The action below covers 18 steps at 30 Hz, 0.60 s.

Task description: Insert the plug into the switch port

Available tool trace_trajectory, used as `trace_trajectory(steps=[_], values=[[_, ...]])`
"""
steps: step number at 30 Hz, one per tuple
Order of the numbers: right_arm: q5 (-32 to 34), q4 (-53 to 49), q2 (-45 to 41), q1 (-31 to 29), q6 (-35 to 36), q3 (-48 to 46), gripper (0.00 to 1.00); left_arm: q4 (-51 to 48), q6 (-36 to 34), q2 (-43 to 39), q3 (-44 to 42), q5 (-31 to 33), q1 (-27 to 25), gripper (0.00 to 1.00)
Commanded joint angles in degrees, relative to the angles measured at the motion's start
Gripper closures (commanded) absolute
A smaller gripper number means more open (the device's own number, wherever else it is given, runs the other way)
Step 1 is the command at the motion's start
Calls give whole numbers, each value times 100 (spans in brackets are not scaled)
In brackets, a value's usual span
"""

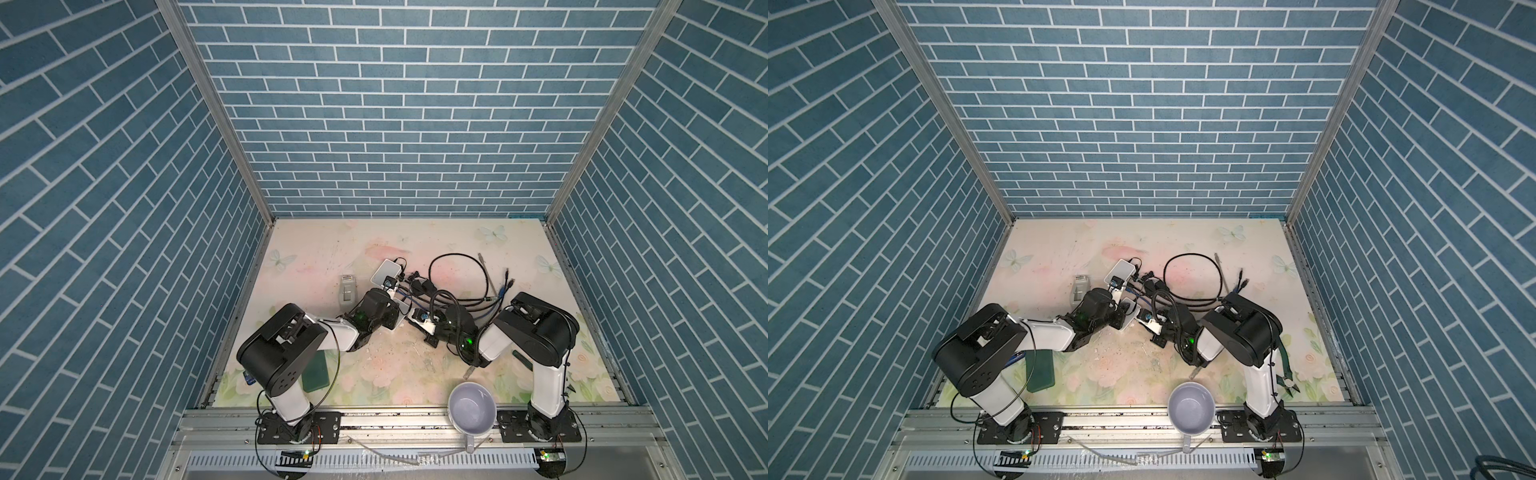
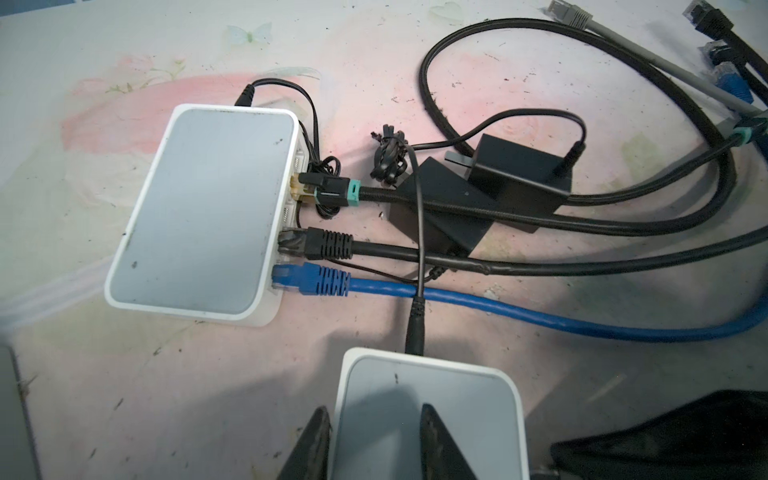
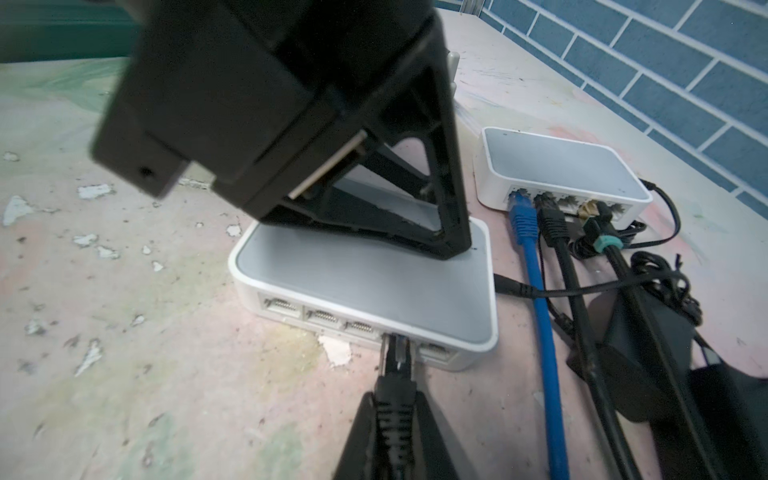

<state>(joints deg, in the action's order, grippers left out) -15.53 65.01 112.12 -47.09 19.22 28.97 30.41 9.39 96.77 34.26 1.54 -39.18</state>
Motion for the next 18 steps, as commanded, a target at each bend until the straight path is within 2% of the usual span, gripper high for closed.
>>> trace_trajectory(steps=[1, 7, 12, 18], values=[[28, 170, 311, -379, 166, 807, 100, -685, 46, 331, 15, -3068, -755, 65], [354, 199, 259, -436, 173, 757, 100, -799, 150, 360, 25, -3423, -792, 71], [520, 186, 205, -439, 302, 578, 100, -773, 165, 222, -65, -3234, -784, 71], [579, 138, 154, -419, 574, 236, 100, -1103, 45, 65, 281, -3030, -685, 68]])
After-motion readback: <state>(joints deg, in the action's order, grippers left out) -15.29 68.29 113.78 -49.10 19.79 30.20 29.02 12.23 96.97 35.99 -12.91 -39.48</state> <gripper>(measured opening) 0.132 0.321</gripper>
